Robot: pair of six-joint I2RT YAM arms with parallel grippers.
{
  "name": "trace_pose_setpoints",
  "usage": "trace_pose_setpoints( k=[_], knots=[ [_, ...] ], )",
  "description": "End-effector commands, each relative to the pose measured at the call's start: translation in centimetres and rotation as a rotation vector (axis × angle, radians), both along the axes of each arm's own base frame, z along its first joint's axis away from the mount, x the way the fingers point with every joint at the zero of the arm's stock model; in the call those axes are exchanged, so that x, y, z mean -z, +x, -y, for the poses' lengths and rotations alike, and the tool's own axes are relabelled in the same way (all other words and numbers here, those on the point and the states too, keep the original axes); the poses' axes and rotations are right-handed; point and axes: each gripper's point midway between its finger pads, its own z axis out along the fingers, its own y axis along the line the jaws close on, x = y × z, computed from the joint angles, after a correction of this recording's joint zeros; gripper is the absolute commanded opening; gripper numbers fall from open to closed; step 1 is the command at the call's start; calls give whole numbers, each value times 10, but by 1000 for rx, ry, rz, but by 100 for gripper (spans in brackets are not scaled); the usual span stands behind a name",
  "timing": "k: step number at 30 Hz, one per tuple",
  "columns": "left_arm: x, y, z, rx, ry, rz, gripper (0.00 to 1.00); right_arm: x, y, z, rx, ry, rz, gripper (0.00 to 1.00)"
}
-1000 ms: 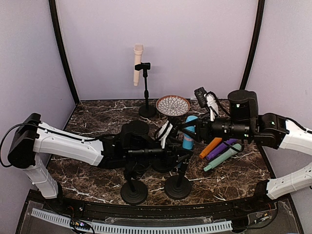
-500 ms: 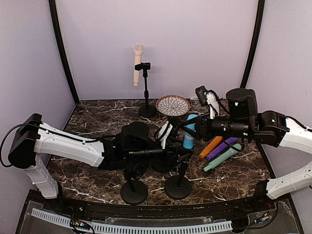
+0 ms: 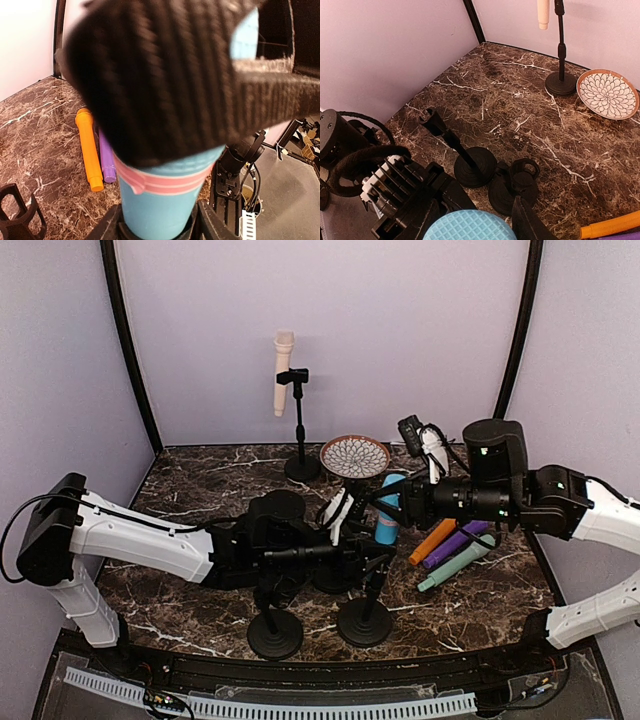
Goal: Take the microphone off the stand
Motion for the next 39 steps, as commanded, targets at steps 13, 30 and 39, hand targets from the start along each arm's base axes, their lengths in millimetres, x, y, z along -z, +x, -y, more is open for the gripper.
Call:
trace_pose_setpoints(
  k=[13, 30, 39],
  knots=[
    [121, -32, -34, 73, 377, -105, 48, -152, -17, 6, -119, 327, 356, 0],
    [127, -32, -37, 70, 390, -109, 46, -138, 34, 31, 229, 255, 246, 0],
    [53, -17, -23, 15, 286, -40, 56, -95, 16, -3, 44, 206, 177, 0]
  ],
)
